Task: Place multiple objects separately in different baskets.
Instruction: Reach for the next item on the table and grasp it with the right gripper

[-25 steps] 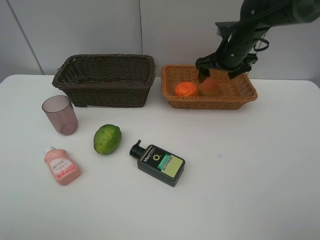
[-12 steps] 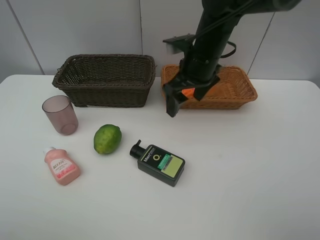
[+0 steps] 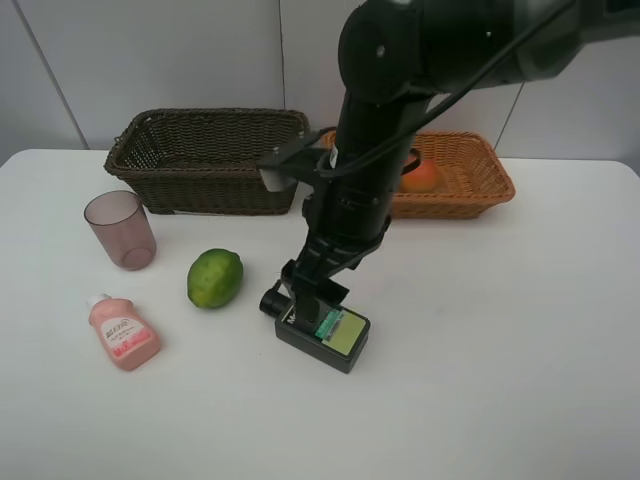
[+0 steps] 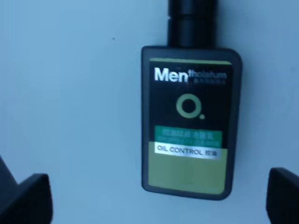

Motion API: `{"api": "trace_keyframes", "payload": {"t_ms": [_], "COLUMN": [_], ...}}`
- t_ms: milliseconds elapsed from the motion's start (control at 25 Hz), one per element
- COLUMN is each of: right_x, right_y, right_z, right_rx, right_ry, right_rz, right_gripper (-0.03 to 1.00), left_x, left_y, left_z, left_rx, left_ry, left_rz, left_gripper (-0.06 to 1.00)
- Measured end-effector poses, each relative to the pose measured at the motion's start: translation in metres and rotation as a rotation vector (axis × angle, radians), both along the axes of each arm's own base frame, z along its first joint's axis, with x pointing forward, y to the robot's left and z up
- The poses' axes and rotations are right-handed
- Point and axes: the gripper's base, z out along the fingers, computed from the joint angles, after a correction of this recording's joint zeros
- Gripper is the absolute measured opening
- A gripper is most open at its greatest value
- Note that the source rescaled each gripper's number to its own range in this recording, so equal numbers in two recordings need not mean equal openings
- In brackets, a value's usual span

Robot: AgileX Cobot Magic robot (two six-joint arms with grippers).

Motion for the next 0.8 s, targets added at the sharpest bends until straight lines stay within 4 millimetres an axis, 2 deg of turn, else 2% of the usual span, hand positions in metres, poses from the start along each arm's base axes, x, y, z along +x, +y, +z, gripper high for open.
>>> {"api": "trace_keyframes", "payload": {"t_ms": [200,600,800], "right_x": [-0.01,0.0,0.002], "right_y": [0.014,0.016,0.018], "right_z": [-0.006,-0.034,-0.05], "right_rx": [0.054,0.053,0.032], "right_ry": [-0.057,-0.138,-0.121], "right_rz": [0.034,0.01,-0.008], "right_gripper": [0.98,0.98,0.98], "left_x": [0.0,0.0,0.0], "left_y": [0.0,0.0,0.0], "left_z": [0.0,0.0,0.0], "left_rx": [0.0,0.0,0.0], "left_ry": [0.0,0.0,0.0], "left_rz": [0.0,0.0,0.0], "left_gripper": [1.0,1.0,1.0]}}
